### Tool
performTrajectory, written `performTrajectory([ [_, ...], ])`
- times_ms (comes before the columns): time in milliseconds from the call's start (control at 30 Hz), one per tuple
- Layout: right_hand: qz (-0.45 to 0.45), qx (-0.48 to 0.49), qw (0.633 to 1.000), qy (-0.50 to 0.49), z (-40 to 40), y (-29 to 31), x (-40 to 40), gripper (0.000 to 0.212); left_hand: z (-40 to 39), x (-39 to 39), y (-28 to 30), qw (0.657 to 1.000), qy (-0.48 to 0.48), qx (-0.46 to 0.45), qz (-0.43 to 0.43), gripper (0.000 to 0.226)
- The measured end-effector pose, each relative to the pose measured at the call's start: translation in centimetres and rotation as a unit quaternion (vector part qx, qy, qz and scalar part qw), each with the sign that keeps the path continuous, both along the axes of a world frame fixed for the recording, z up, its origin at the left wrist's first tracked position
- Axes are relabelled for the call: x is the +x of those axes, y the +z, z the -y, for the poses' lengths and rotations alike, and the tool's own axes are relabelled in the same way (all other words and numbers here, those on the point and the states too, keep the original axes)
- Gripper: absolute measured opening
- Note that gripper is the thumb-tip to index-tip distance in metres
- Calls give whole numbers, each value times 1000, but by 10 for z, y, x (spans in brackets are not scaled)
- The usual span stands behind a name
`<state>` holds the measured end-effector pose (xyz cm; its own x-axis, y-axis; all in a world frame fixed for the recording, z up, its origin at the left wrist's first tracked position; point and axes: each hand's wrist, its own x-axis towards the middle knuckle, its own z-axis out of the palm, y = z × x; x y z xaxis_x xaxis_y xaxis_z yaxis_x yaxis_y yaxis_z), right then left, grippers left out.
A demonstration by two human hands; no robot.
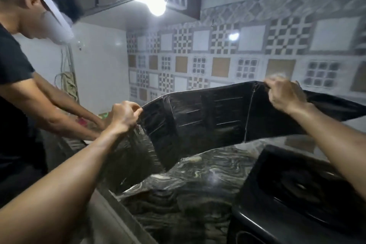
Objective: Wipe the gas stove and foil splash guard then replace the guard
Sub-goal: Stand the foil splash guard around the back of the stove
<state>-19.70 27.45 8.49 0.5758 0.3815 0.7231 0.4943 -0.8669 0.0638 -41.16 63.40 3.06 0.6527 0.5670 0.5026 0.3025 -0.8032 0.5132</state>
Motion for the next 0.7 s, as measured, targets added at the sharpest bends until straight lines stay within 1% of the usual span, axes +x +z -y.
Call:
performTrajectory([
  [133,43,15,995,-93,61,6,0,35,51,52,7,998,-55,-7,40,26],
  [267,57,19,988,-145,109,1,4,39,95,100,8,996,-72,-27,49,24],
  [433,39,21,976,-211,169,-23,23,32,160,164,1,992,-120,-19,25,25],
  [533,7,28,976,-216,194,-43,34,36,186,193,-8,990,-137,-31,6,24],
  [700,-56,29,962,-266,250,-72,56,39,238,251,-13,980,-187,-23,-56,25],
])
